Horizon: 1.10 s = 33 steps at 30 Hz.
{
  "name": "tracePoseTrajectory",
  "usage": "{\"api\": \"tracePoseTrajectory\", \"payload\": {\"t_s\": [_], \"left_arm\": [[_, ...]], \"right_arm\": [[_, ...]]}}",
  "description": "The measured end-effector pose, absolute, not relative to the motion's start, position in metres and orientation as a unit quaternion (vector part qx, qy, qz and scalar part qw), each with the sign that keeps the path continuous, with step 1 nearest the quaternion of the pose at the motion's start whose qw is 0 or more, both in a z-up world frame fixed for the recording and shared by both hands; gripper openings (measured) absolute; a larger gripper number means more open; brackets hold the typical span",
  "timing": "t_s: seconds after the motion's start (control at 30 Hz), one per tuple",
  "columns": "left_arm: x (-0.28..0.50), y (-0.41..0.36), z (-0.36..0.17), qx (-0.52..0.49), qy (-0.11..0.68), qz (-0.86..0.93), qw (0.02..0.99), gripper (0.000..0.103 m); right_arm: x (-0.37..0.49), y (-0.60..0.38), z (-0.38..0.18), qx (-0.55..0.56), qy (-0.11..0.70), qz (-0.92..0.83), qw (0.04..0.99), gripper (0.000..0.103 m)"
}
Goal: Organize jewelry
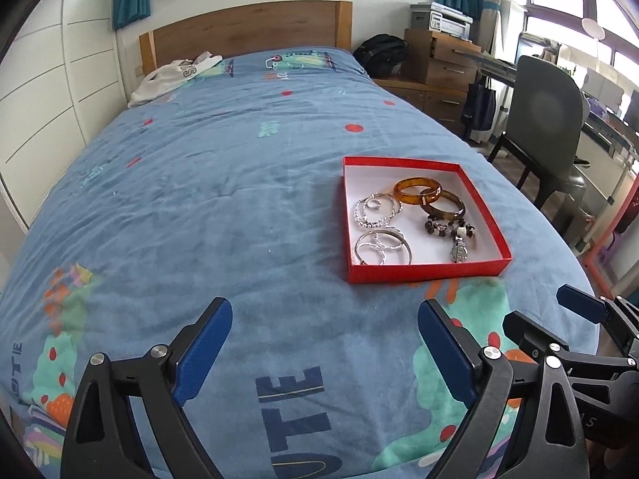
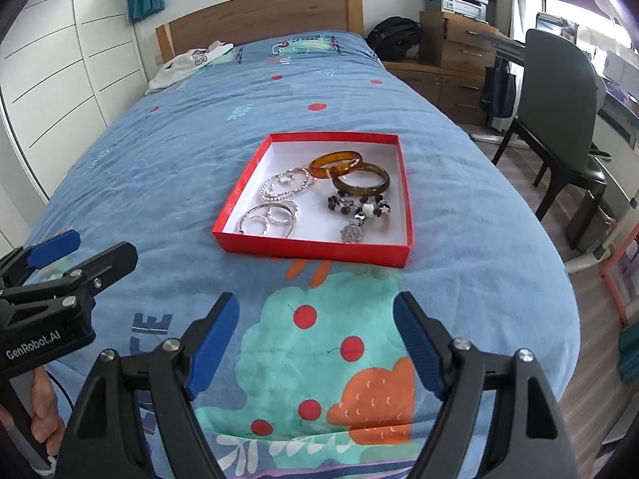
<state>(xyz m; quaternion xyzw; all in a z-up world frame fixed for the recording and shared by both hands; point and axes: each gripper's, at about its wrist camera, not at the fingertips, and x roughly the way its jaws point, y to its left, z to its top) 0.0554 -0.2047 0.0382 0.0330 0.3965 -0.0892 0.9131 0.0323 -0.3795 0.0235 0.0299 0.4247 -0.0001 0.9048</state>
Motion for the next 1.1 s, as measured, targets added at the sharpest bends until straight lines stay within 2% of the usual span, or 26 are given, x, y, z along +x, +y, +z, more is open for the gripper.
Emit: {"api": "tracePoseTrajectory", "payload": {"t_s": [1.1], "left_arm": [[0.073, -0.209, 0.016, 0.021, 0.414, -0.097, 0.905, 0.099]], "right_arm": [[0.053, -0.381, 0.002, 0.038, 0.437, -0.005, 0.899, 0.079]]}}
